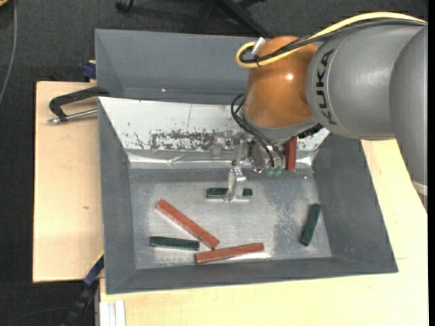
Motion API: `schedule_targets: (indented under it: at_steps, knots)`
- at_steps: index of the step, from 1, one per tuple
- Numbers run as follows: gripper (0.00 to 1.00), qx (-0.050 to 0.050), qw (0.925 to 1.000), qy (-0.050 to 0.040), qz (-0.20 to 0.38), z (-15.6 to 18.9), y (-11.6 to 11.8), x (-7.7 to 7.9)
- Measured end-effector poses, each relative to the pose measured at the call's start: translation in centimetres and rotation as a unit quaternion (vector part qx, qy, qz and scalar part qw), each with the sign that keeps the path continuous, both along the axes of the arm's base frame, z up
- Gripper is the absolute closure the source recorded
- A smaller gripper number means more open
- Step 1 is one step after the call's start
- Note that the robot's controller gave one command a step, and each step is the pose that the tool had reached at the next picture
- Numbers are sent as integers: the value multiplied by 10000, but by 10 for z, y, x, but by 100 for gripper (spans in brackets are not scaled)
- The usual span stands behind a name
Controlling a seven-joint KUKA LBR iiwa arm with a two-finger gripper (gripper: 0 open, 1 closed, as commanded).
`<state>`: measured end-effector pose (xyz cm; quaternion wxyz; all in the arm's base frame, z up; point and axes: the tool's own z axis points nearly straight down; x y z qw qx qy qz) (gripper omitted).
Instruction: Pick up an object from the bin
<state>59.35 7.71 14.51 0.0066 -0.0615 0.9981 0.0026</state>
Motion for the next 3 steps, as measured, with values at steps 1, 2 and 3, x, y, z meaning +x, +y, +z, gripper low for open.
schedule_targets:
  at_steps: [1, 2, 3]
  knots:
    - [0, -23, 9981, 84, -603, -26, -24, -28]
    - [0, -23, 9994, 53, -347, -69, -30, -17]
    - [100, -7, 9917, 33, -1286, -76, -30, -25]
